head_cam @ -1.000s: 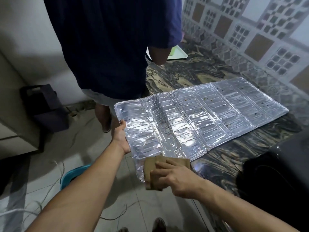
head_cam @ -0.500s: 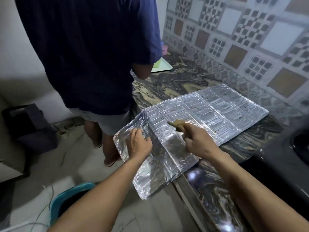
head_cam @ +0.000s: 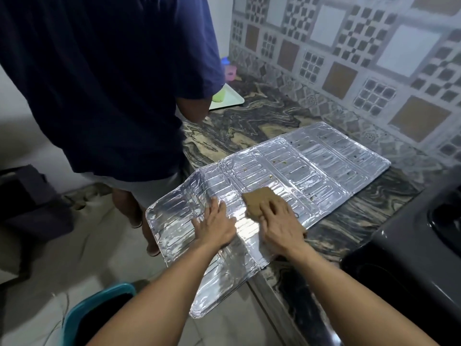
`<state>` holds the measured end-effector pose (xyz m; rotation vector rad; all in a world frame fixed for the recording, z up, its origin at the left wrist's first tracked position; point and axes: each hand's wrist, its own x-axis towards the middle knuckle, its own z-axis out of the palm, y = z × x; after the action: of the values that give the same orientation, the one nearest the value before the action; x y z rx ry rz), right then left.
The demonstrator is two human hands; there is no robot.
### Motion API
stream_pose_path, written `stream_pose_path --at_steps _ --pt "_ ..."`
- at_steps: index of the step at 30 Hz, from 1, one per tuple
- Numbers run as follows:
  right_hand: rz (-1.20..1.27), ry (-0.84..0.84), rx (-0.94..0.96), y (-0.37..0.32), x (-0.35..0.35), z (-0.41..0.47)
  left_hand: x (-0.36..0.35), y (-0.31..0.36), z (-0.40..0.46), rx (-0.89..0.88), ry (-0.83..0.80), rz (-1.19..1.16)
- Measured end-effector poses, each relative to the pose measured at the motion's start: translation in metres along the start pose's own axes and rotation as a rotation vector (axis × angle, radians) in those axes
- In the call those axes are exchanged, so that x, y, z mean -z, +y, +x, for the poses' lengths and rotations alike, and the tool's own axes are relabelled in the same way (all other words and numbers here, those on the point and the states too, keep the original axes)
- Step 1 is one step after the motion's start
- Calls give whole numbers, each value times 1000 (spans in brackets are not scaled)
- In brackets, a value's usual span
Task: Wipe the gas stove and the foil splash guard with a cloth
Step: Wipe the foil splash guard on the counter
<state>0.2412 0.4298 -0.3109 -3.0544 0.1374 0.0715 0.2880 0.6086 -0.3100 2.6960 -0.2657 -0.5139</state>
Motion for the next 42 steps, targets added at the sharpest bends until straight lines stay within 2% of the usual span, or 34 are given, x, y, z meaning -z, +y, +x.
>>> stream_pose_path --at_steps 2,4,5,7,11,13,15,18,21,28,31,35,37,39,42 --pt "45 73 -206 18 -5 16 3 3 -2 9 14 81" --pt "70 34 -356 31 -4 27 5 9 -3 7 31 167" --pt "80 8 -371 34 -3 30 5 12 -2 7 37 200" --pt "73 -2 -265 30 -1 31 8 14 2 9 29 211" --pt "57 -97 174 7 -5 27 14 14 17 16 -57 164" --pt "60 -95 253 2 -8 33 15 13 23 34 -100 161" --pt "84 -54 185 8 -9 45 15 14 25 48 -112 166" --pt "102 -6 -20 28 -5 64 17 17 26 57 -127 179" --pt "121 -28 -122 42 -2 74 18 18 25 54 -137 178" --pt "118 -181 -78 43 4 74 22 31 25 100 -191 257" --pt "110 -173 -53 39 2 65 19 36 27 110 -220 271" --pt "79 -89 224 23 -6 45 18 36 29 126 -218 293" --pt "81 -66 262 25 -8 47 18 36 28 125 -221 291" --pt "109 -41 183 31 -10 59 18 36 26 121 -219 283" --pt "182 -1 -89 36 -7 87 21 37 25 109 -221 280"
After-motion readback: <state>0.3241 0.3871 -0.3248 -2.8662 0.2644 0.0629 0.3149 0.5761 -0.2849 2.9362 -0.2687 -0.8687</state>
